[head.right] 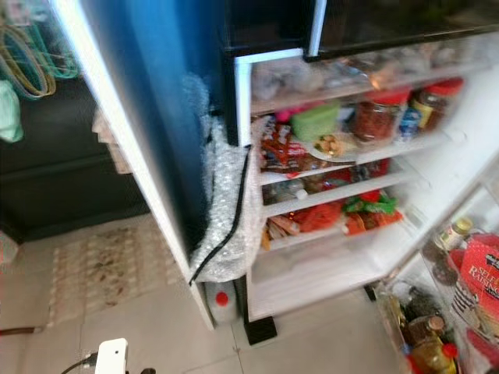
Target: Restocking fridge
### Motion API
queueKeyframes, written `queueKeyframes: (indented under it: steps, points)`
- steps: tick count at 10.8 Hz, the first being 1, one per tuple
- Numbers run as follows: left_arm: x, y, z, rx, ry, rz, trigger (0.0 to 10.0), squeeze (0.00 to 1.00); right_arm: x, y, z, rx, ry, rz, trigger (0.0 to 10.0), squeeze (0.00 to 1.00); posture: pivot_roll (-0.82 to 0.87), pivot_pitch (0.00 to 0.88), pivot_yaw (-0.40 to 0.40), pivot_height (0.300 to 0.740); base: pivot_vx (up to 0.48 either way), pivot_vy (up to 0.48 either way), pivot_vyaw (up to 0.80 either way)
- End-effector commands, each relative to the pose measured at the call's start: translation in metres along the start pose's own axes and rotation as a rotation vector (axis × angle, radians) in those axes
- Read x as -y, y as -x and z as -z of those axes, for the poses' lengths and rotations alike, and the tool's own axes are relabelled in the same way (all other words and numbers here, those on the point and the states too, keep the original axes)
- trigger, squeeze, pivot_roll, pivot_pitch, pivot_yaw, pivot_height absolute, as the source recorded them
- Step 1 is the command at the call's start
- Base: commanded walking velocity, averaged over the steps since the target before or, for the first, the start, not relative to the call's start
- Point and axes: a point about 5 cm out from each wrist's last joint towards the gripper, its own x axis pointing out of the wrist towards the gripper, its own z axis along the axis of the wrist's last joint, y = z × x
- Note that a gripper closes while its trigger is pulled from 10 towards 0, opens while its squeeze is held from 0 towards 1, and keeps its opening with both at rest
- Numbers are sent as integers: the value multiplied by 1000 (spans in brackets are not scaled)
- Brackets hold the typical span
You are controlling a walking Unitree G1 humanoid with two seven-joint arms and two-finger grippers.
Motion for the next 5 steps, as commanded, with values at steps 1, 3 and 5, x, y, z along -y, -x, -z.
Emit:
queueKeyframes:
  steps: [1, 3, 5]
  points:
    - [-3, 1, 6, -28, -19, -2, 10000, 0, -1, 1, 6, -12, -2, 7, 10000, 0, -140, 0, 50, 740, 0, 0, 0]
    - [-4, 1, 6, -26, -25, -4, 10000, 0, -1, 1, 7, -16, -15, 14, 10000, 0, -142, 0, 51, 740, 0, 0, 0]
    - [-4, 2, 7, -28, -31, -3, 10000, 0, -3, 2, 8, -13, -46, 17, 10000, 0, -145, 0, 58, 740, 0, 277, 0]
